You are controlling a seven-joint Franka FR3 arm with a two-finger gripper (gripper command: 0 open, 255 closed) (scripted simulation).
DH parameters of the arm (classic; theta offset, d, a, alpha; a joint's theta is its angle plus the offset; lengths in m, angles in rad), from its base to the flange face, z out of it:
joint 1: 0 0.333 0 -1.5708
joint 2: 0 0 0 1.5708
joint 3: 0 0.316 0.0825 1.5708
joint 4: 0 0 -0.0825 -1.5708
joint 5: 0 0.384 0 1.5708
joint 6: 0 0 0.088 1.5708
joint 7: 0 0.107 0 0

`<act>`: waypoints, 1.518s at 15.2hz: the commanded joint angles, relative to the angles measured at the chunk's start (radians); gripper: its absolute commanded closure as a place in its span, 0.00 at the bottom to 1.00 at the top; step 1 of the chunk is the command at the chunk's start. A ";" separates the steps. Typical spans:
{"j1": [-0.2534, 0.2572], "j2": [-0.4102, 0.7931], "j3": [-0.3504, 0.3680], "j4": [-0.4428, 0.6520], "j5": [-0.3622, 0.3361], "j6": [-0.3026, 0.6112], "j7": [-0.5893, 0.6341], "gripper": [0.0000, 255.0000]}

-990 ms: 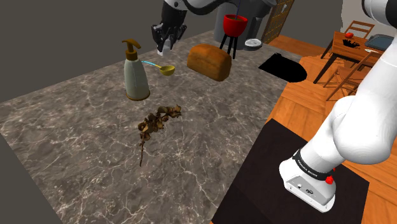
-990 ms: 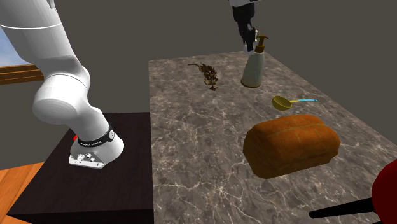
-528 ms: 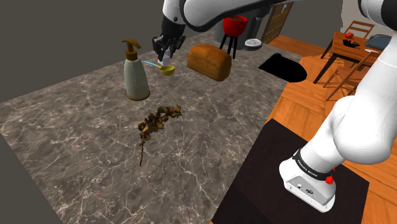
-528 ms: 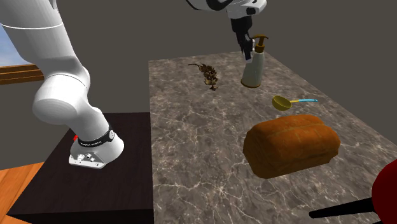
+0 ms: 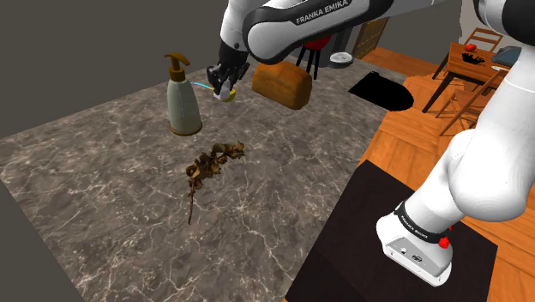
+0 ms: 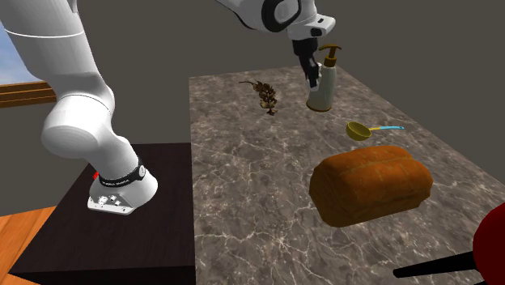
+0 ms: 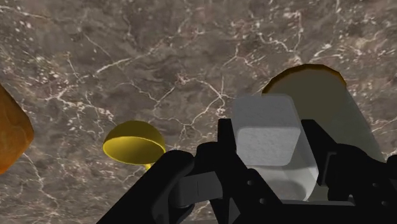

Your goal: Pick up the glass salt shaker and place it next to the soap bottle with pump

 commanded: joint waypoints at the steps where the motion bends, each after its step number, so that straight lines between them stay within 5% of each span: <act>1: 0.001 0.009 -0.001 -0.015 -0.005 0.024 0.006 1.00; 23: 0.018 0.162 -0.031 -0.117 -0.079 0.276 0.077 1.00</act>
